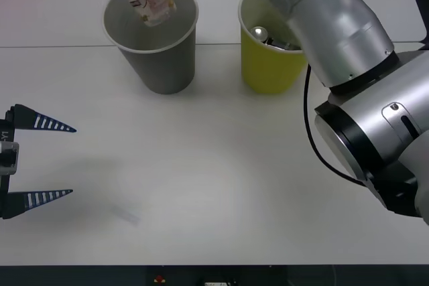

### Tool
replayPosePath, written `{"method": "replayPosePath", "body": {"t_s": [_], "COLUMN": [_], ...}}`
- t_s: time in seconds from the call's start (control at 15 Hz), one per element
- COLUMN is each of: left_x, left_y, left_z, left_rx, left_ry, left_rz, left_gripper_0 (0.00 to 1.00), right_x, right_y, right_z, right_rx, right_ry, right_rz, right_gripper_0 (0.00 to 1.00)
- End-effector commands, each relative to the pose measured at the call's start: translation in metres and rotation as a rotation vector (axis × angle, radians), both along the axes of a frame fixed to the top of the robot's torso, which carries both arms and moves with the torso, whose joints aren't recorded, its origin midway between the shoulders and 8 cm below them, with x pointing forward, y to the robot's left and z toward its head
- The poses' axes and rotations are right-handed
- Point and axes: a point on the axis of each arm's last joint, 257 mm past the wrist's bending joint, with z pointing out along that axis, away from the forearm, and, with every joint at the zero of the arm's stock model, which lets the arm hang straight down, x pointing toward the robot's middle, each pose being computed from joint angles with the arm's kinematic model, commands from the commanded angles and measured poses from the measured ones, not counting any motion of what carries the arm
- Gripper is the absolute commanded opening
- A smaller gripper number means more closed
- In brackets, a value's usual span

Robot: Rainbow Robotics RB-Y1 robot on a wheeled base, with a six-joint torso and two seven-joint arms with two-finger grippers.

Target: Put the can into the green bin and the plastic bottle into the gray bin

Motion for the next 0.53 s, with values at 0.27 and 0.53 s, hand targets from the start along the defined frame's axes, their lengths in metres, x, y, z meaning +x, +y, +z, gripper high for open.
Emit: {"method": "replayPosePath", "body": {"t_s": [0.27, 0.53], "left_x": [0.0000, 0.0000], "left_y": [0.0000, 0.0000], "left_z": [0.0000, 0.0000], "left_rx": [0.000, 0.000], "left_ry": [0.000, 0.000], "left_rz": [0.000, 0.000], "left_gripper_0": [1.00, 1.00], "right_x": [0.0189, 0.0175], "right_y": [0.0069, 0.0100], "right_z": [-0.0081, -0.0063], "right_rx": [-0.011, -0.026], "right_ry": [-0.040, -0.068], "right_rz": [-0.009, 0.022], "right_gripper_0": [0.14, 1.00]}}
